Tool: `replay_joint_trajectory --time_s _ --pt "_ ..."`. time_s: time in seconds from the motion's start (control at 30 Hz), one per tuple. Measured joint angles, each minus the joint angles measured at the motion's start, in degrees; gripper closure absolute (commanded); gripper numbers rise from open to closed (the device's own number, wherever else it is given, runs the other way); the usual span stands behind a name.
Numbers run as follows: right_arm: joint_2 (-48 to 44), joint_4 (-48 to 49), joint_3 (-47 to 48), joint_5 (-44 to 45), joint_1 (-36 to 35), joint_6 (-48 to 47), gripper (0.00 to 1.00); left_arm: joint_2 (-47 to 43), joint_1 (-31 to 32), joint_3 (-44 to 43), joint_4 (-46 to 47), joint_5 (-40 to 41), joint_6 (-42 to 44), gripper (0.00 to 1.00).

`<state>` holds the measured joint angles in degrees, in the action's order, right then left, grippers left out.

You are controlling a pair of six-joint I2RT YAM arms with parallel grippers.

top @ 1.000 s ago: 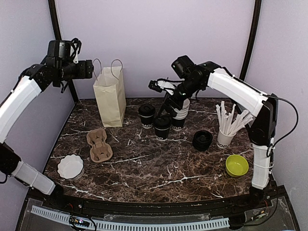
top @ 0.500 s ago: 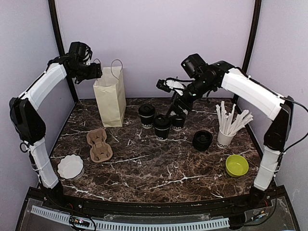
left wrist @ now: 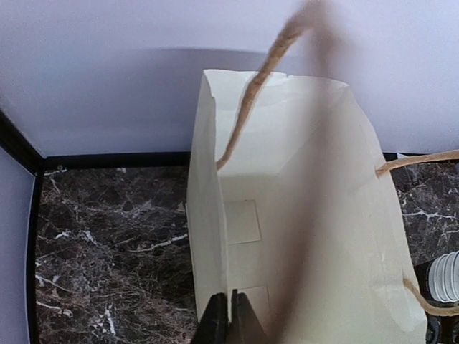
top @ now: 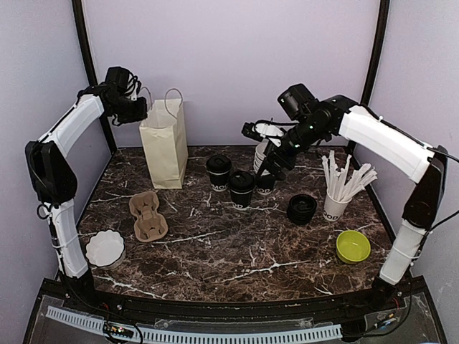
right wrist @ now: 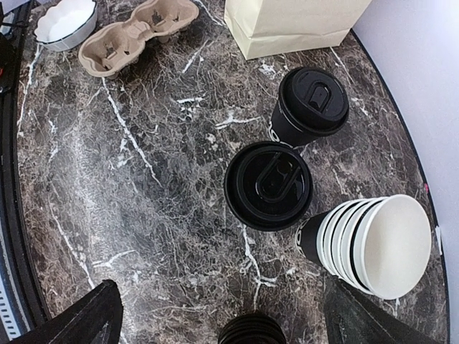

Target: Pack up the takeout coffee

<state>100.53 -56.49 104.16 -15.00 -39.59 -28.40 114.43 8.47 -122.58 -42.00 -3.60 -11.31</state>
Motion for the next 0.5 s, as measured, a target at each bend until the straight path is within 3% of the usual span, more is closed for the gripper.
replay_joint_trajectory --time_s 0.3,0.5 --pt "-1.4 0.87 -0.98 1.31 2.23 0.04 0.01 -4.15 0.04 -0.09 2.12 -5.68 3.04 1.0" --pt "-5.49 2.1 -0.81 -2.49 8.37 0.72 0.01 -17.14 0.15 2.97 7.93 -15.02 3.96 1.0"
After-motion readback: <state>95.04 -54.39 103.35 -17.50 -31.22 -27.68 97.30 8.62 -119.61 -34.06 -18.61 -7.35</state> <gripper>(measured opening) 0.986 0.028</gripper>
